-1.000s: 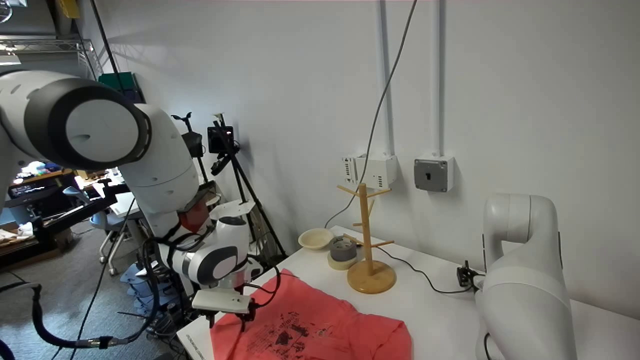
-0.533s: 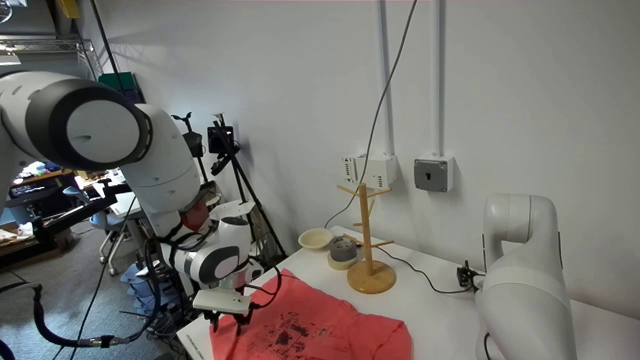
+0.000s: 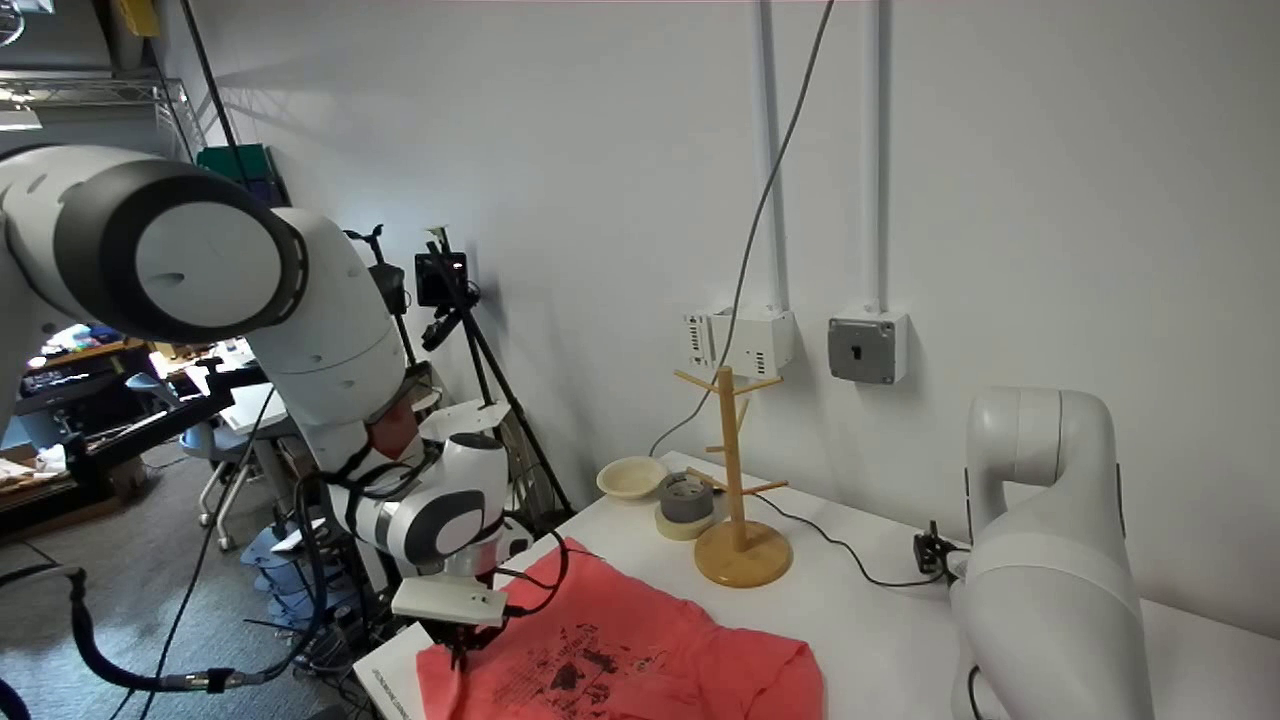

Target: Unfold the T-shirt on the table.

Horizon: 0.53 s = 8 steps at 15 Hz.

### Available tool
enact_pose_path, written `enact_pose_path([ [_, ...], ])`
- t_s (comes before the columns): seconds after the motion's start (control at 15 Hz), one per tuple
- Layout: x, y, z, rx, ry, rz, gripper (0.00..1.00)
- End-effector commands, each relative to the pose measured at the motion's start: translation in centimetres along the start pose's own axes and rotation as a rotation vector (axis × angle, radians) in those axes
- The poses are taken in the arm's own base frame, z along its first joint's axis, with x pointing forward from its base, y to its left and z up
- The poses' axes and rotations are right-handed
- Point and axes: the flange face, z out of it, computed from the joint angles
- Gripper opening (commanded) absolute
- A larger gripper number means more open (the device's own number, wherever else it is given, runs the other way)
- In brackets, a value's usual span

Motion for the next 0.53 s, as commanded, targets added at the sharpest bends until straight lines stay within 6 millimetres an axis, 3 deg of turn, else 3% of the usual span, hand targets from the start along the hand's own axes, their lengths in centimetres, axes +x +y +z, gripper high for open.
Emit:
enact_pose_path([
  [0.0,0.0,-1.1,-0.5,0.016,-0.053,-0.012,0.00],
  [0.47,-1.2,-4.9,-0.1,0.074,-0.152,-0.075,0.01],
])
